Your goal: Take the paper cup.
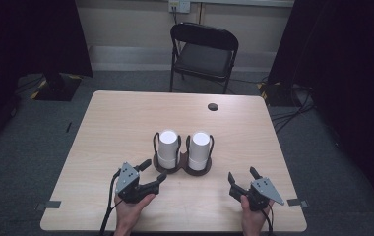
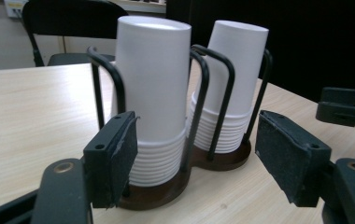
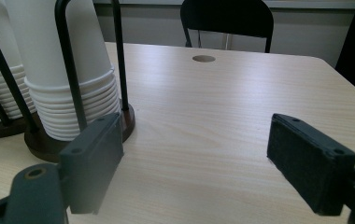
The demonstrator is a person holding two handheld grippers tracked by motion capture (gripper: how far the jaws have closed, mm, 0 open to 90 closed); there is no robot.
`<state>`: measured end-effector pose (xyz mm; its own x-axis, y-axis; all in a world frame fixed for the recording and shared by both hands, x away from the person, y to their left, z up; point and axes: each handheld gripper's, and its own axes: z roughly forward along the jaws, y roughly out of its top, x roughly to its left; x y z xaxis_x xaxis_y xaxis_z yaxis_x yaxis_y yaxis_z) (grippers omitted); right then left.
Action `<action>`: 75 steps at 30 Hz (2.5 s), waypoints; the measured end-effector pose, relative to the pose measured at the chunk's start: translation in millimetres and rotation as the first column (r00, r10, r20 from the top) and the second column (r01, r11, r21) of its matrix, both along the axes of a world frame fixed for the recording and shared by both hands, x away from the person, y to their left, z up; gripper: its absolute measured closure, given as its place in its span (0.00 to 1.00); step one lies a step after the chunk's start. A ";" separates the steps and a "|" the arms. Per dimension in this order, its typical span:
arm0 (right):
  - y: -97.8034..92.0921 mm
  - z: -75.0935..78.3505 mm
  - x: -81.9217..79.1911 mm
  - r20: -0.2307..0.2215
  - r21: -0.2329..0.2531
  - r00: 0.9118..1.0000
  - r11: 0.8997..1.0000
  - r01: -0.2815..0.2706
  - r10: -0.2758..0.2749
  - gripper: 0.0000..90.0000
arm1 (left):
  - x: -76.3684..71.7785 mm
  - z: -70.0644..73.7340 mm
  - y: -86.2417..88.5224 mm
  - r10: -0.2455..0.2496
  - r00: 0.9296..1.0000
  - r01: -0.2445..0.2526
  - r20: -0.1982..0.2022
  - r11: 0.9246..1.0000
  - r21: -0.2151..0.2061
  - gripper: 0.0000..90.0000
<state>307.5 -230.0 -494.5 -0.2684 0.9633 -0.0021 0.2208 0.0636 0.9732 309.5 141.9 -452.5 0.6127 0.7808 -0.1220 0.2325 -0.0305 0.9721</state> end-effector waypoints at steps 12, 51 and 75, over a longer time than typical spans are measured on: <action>0.0 0.0 -0.2 0.001 -0.001 1.000 1.000 -0.003 0.003 0.20 | 7.8 22.5 -21.3 -0.083 0.996 0.082 0.023 0.996 0.043 0.32; -0.7 -0.1 -1.3 0.004 0.010 1.000 1.000 -0.006 0.006 0.20 | 53.1 63.1 -68.2 -0.200 0.977 0.190 0.075 0.974 0.120 0.36; -1.3 -0.1 -1.9 0.007 0.018 1.000 1.000 -0.005 0.004 0.20 | 91.3 66.5 -99.0 -0.226 0.974 0.225 0.001 0.967 0.122 0.31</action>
